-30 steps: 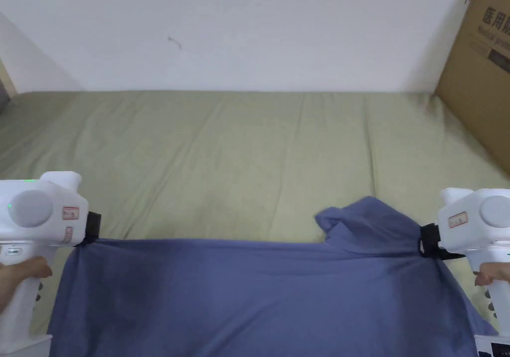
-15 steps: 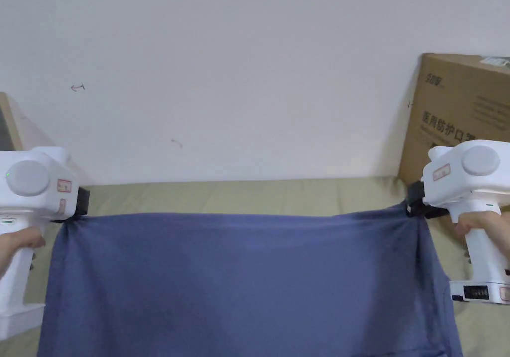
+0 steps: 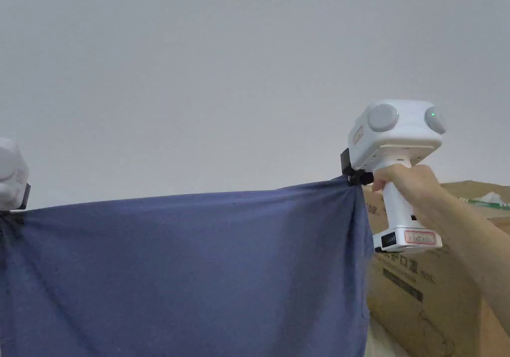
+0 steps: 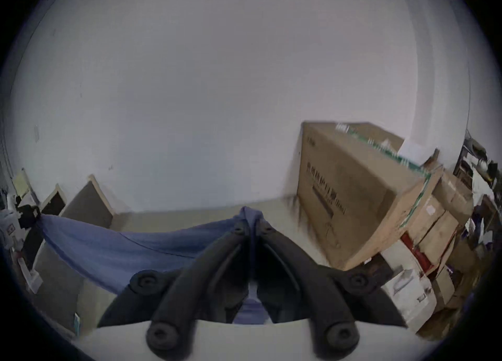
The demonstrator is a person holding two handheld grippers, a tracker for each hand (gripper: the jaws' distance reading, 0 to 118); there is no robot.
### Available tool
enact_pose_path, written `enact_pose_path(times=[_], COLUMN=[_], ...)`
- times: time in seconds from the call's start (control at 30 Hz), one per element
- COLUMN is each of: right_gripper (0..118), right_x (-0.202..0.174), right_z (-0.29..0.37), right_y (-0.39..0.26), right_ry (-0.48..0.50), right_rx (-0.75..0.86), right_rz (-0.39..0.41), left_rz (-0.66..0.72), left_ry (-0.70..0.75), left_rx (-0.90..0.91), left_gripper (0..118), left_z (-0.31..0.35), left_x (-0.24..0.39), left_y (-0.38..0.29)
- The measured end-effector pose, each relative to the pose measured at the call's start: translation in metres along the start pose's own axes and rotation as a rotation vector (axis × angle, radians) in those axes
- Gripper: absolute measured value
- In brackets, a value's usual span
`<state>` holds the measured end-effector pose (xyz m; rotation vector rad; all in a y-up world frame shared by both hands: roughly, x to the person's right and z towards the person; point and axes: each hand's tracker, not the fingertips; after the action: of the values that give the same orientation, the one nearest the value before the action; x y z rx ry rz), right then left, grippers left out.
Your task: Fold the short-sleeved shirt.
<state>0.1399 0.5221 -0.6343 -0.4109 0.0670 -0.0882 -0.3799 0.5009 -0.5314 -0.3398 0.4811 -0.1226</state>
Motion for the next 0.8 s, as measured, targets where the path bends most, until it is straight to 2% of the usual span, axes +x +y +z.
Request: enact_pose_path(times=[0.07,0.13,0.23,0.4,0.63,0.8], right_gripper=[2,2,2,2,2,2], right_x=[0.002,0.001,-0.001,-0.001,-0.003,0.004], right_z=[0.016,0.031,0.038,0.002,-0.117,-0.214], right_y=[0.025,0.036,0.033,-0.009,-0.148,-0.273], right_ry=[0.004,0.007,0.013,0.016,-0.019,-0.03], right_rx=[0.037,0.065,0.065,-0.025,-0.305,-0.553], right_rz=[-0.039,-0.026,0.004,-0.008,0.011,0.018], left_rz=[0.023,0.06,0.012,0.005,-0.015,-0.185], left_ry=[0.0,0.012,0.045,0.032,0.01,-0.003], left_rx=[0.042,0.123,0.115,0.047,-0.253,-0.5], left_gripper=[0,0,0,0,0,0], left_z=[0.012,0.025,0.025,-0.001,-0.1,-0.17], left_x=[-0.005,-0.009,-0.008,0.003,0.044,0.087], left_y=[0.023,0.034,0.032,-0.019,-0.18,-0.315])
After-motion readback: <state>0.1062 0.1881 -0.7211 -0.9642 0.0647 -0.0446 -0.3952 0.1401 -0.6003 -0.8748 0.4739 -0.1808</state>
